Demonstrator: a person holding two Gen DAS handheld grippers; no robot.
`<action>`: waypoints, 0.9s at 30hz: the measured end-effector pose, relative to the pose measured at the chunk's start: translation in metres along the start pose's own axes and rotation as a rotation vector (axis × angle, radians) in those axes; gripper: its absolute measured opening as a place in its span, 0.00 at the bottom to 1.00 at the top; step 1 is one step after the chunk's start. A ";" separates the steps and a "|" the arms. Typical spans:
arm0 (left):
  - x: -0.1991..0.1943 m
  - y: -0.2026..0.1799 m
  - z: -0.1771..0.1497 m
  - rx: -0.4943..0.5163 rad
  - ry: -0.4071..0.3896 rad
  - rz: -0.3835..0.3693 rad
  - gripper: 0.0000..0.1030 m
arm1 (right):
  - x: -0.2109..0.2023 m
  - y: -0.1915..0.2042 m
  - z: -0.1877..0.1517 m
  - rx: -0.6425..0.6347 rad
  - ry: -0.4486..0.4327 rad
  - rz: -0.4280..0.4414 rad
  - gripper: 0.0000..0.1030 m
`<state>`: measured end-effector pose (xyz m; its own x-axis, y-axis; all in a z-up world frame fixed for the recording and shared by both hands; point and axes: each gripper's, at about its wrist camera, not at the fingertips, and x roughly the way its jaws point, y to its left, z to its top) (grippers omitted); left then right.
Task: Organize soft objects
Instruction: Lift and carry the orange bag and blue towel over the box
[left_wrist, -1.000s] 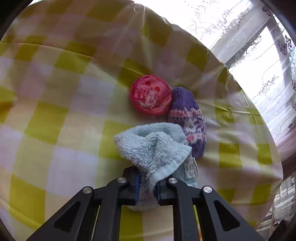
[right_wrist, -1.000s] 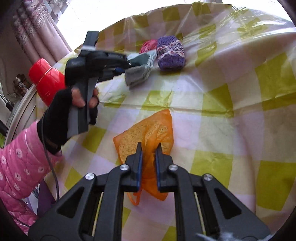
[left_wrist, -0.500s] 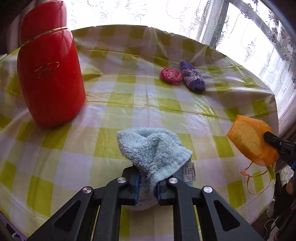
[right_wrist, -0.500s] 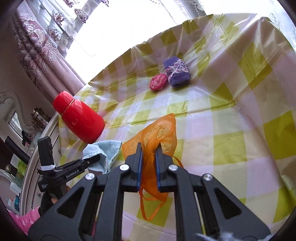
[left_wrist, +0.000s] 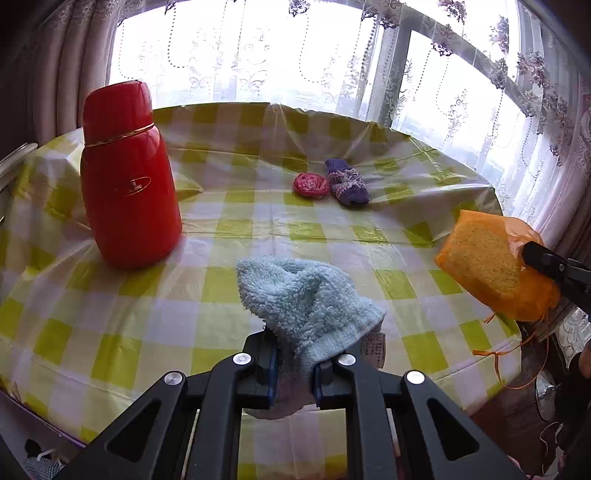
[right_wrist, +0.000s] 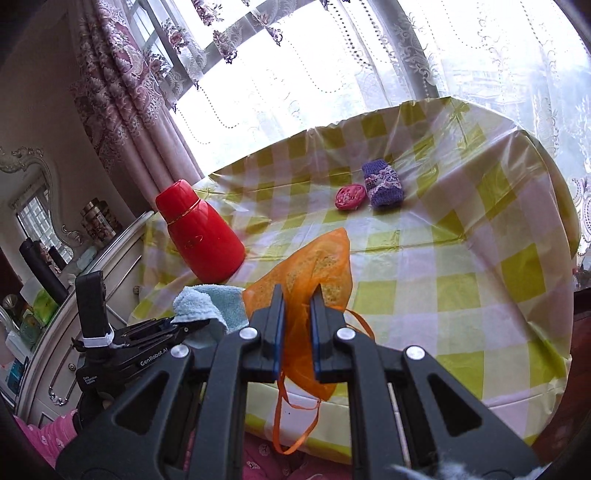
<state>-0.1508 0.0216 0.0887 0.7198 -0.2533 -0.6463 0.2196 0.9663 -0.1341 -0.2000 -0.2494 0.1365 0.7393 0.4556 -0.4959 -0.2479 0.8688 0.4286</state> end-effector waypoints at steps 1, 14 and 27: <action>-0.004 0.000 0.000 0.000 -0.011 -0.001 0.14 | -0.004 0.003 0.001 -0.008 -0.003 -0.001 0.14; -0.060 0.005 0.009 0.032 -0.153 0.038 0.14 | -0.037 0.047 0.019 -0.122 -0.113 0.044 0.14; -0.129 0.071 -0.027 -0.041 -0.224 0.205 0.16 | -0.006 0.145 0.018 -0.325 -0.054 0.257 0.14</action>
<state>-0.2453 0.1235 0.1423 0.8749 -0.0517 -0.4815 0.0308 0.9982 -0.0512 -0.2288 -0.1295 0.2155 0.6574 0.6623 -0.3595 -0.6069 0.7481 0.2684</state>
